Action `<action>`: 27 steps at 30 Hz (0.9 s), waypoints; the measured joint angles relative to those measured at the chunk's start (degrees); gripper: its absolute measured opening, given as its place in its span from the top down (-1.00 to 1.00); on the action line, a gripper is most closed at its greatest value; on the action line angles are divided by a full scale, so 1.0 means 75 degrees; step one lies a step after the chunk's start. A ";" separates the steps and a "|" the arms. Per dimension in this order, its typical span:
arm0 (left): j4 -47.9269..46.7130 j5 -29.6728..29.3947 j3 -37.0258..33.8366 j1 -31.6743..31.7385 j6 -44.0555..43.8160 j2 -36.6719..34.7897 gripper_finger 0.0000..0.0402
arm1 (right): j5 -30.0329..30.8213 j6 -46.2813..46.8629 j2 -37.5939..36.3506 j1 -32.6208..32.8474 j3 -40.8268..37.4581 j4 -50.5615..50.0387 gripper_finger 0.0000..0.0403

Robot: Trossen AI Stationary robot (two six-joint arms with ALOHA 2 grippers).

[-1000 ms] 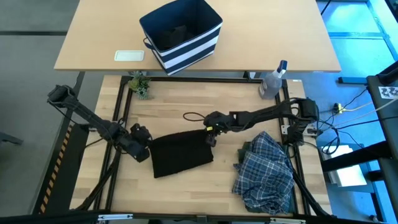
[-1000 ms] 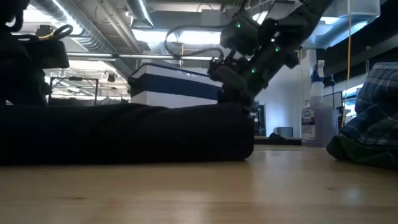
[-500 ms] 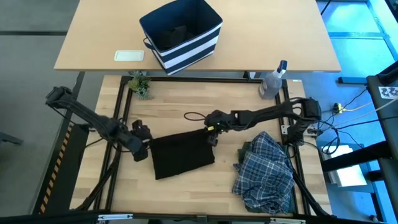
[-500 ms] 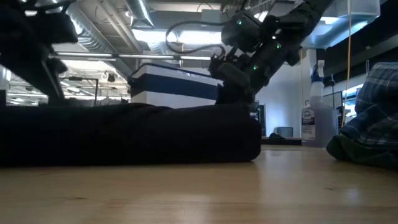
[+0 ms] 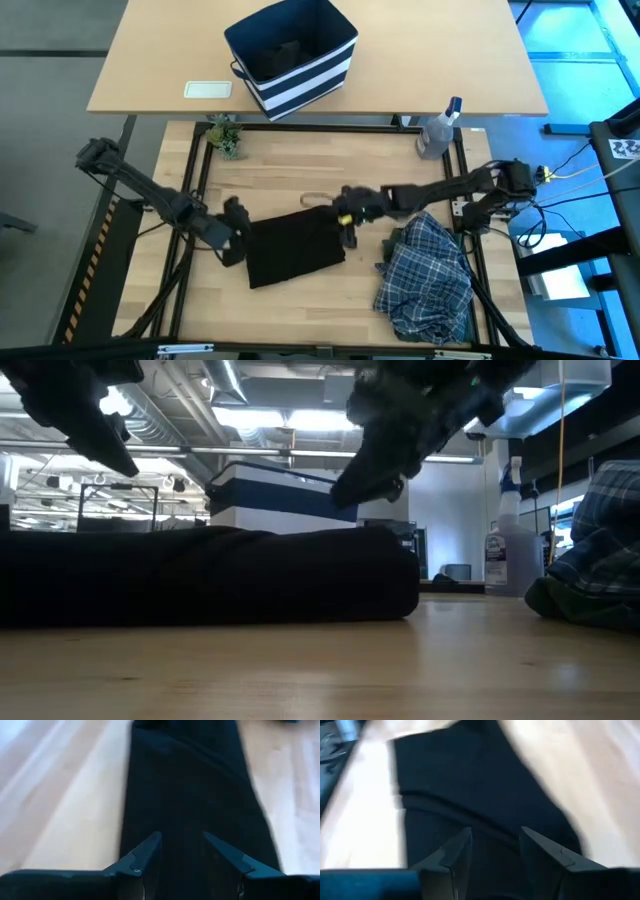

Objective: Fold Laundry from Bin
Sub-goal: Fold the black shirt

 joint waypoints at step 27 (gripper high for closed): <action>0.2632 0.0599 -0.0169 -0.1392 -0.1317 0.4331 0.70 | 0.1553 0.1342 0.1183 0.1637 -0.0001 -0.1282 0.96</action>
